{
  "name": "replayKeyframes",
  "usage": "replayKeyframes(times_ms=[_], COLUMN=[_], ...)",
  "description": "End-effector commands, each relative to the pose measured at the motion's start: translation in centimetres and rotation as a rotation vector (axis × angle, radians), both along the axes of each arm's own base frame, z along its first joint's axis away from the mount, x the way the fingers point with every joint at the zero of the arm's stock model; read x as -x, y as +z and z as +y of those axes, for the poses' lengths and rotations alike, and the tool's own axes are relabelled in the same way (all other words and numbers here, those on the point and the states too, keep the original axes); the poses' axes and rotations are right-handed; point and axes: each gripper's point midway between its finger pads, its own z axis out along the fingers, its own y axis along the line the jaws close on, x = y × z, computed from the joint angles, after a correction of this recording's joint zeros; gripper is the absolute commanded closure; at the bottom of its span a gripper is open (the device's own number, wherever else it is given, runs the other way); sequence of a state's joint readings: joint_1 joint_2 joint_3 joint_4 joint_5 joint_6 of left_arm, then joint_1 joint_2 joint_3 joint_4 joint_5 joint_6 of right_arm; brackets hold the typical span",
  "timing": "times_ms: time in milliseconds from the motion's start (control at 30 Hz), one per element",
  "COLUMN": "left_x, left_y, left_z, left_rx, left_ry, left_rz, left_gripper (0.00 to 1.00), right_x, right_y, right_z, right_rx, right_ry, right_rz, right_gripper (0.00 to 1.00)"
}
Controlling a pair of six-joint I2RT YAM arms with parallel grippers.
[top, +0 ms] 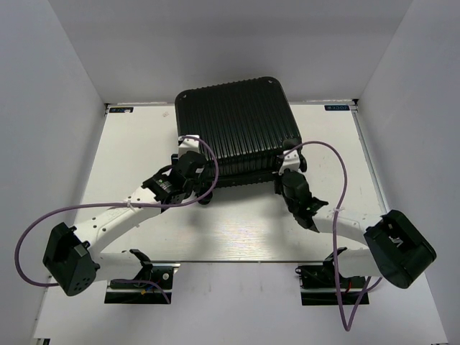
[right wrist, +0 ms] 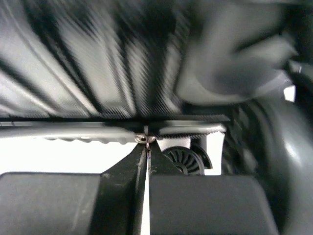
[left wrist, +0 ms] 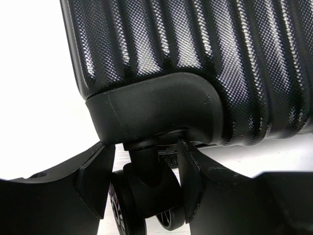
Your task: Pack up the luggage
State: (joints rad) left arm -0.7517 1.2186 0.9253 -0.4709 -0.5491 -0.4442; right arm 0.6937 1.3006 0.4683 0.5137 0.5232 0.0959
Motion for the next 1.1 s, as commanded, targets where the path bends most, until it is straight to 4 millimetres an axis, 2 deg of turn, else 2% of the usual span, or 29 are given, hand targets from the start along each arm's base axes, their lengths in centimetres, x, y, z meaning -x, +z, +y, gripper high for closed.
replayKeyframes(times_ms=[0,67,233,267,300,367,400,433,467,567,633,833,900,1000,1033,1067], left_x=[1.0,0.8,0.3,0.3,0.3,0.2,0.1,0.0,-0.1,-0.6,-0.7,-1.9,-2.5,-3.1,-3.7,-4.0], left_y=[-1.8,-1.7,-1.5,-1.6,-1.8,-1.8,-2.0,-2.0,-2.0,-2.2,-2.5,-3.1,-2.8,-3.3,-2.7,-3.0], left_z=[1.0,1.6,3.0,3.0,3.2,3.5,3.9,3.9,3.9,4.5,4.8,7.0,7.7,8.6,8.6,8.9], left_rx=[-0.047,-0.042,-0.047,-0.048,-0.055,-0.058,-0.062,-0.061,-0.053,-0.062,-0.074,-0.094,-0.102,-0.146,-0.143,-0.155], left_ry=[-0.008,0.01,0.041,0.04,0.04,0.05,0.059,0.063,0.061,0.076,0.081,0.144,0.158,0.161,0.166,0.169], left_rz=[0.095,0.095,0.105,0.109,0.117,0.121,0.13,0.134,0.134,0.147,0.158,0.179,0.178,0.207,0.195,0.204], left_gripper=[1.0,1.0,1.0,1.0,1.0,1.0,1.0,1.0,1.0,1.0,1.0,1.0,1.0,1.0,1.0,1.0], right_x=[-1.0,-0.8,-1.4,-1.7,-1.4,-1.6,-1.1,-1.1,-1.1,-1.4,-2.1,-3.5,-4.2,-4.9,-5.0,-5.2], right_y=[3.4,2.6,2.9,3.2,2.4,2.9,1.8,2.4,2.1,2.0,2.7,1.8,1.9,2.8,2.6,3.0], right_z=[-1.1,-2.2,-3.2,-3.8,-4.5,-5.2,-5.8,-5.5,-5.7,-6.8,-7.4,-8.6,-9.3,-9.3,-10.1,-10.3], right_rx=[-0.156,-0.163,-0.225,-0.243,-0.237,-0.296,-0.293,-0.324,-0.331,-0.353,-0.401,-0.45,-0.459,-0.443,-0.438,-0.439], right_ry=[-0.091,-0.123,-0.137,-0.159,-0.171,-0.185,-0.191,-0.165,-0.161,-0.186,-0.201,-0.217,-0.229,-0.193,-0.206,-0.207], right_rz=[-0.163,-0.162,-0.2,-0.217,-0.206,-0.229,-0.212,-0.232,-0.226,-0.236,-0.265,-0.235,-0.245,-0.272,-0.268,-0.272], right_gripper=[1.0,1.0,1.0,1.0,1.0,1.0,1.0,1.0,1.0,1.0,1.0,1.0,1.0,1.0,1.0,1.0])
